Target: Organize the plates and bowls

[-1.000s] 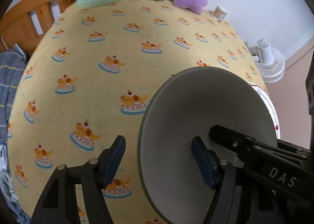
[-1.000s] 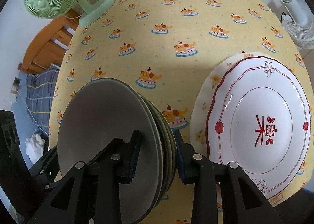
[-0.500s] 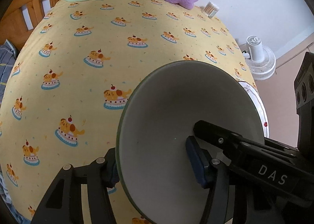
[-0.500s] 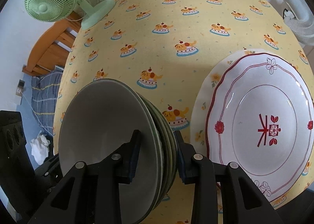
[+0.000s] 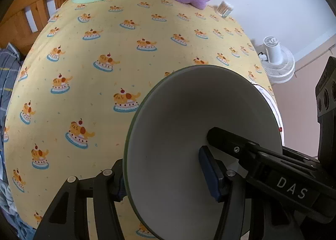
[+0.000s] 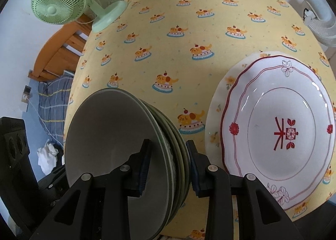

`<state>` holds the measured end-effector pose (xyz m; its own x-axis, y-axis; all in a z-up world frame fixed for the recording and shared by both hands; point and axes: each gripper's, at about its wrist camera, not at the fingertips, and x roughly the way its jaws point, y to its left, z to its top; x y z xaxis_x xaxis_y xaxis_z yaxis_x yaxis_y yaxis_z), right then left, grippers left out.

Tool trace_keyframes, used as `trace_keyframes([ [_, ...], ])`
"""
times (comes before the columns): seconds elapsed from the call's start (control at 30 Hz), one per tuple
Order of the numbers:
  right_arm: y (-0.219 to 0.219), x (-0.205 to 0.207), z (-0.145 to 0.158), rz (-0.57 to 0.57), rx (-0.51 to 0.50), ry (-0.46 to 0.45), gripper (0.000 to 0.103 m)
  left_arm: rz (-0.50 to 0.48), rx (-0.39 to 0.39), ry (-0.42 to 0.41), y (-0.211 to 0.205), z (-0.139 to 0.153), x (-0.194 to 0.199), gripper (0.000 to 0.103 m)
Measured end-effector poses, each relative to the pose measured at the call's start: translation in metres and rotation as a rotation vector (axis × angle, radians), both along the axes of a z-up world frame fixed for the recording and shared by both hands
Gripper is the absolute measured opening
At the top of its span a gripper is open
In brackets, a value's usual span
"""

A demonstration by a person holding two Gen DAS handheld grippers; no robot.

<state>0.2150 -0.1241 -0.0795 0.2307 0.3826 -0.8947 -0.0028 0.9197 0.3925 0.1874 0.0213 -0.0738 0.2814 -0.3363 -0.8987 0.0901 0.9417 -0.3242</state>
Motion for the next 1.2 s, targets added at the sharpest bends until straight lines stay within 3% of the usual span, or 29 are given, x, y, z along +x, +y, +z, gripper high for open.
trace_keyframes([
  [0.57,0.012,-0.026,0.044,-0.069,-0.021,-0.057,0.038,-0.038,-0.021,-0.072,0.013,0.038,-0.016,0.058],
  [1.2,-0.057,-0.014,0.068,0.064,0.017,-0.113,0.038,0.103,0.003,-0.117,-0.057,0.060,-0.023,0.058],
])
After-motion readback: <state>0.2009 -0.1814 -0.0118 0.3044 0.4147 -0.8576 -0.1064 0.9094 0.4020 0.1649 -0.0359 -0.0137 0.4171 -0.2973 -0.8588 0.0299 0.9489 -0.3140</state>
